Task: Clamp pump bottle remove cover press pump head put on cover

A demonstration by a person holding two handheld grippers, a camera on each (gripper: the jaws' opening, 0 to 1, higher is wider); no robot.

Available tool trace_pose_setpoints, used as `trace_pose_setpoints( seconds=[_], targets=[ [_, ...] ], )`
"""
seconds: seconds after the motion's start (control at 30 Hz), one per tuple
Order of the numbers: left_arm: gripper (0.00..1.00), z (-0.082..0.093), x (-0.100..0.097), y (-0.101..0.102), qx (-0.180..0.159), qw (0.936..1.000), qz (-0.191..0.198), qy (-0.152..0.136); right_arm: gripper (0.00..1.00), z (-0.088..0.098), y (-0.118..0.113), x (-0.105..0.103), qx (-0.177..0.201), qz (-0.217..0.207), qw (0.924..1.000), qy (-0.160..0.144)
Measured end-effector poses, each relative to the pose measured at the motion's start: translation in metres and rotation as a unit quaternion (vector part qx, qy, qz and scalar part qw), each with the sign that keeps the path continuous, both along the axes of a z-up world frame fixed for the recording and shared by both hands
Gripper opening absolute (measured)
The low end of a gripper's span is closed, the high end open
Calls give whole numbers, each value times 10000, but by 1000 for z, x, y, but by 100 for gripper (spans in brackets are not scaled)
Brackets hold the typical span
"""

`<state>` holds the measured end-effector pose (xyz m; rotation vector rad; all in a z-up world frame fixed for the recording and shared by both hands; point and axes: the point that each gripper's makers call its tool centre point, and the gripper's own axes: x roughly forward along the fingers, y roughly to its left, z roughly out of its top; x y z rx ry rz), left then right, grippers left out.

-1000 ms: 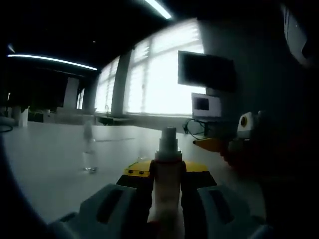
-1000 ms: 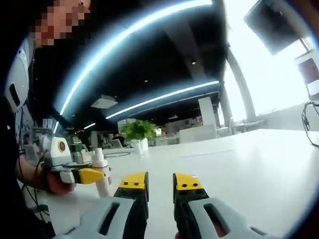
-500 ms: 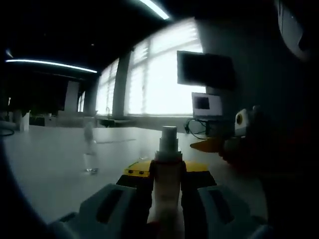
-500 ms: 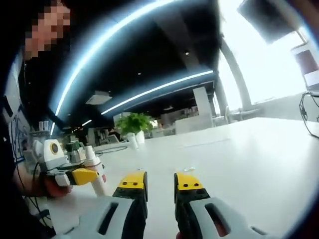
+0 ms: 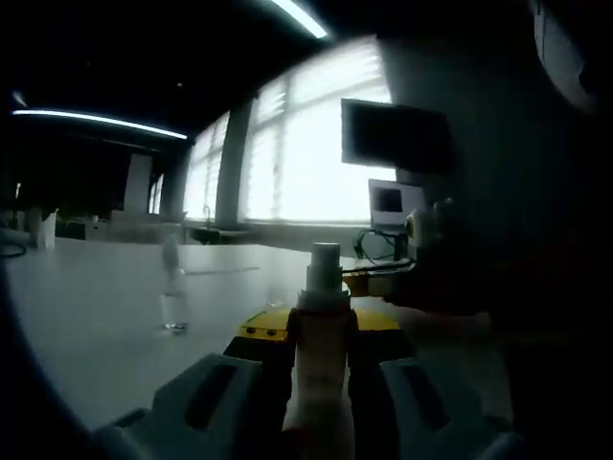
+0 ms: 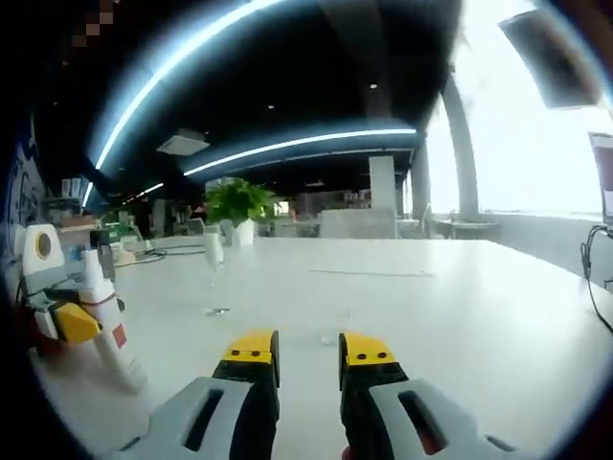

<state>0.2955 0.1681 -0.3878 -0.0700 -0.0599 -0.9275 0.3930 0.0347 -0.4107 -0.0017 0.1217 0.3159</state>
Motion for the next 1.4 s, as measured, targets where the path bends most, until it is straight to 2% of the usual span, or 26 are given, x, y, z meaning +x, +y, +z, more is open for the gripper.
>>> trace_pose_setpoints(
  seconds=[0.2,0.33,0.43,0.57,0.87,1.03,1.4],
  targets=[
    [12,1,1,0,-33,10000,66,42,23,-11,10,26,-314,-117,9992,200],
    [12,1,0,-1,-18,10000,53,21,24,-21,2,48,-454,-328,9979,322],
    [12,2,0,-1,-20,10000,44,19,24,-23,0,57,-417,-332,9979,374],
    [12,2,0,-2,-48,10000,41,52,24,-26,0,65,-619,-295,9969,385],
    [12,2,2,-1,-90,9999,41,104,20,-30,1,67,-700,-301,9963,407],
    [12,1,2,-1,-85,9999,41,95,14,-30,0,66,-797,-303,9956,396],
    [12,1,2,-1,-66,9999,40,70,13,-30,-1,64,-814,-292,9955,380]
  ],
)
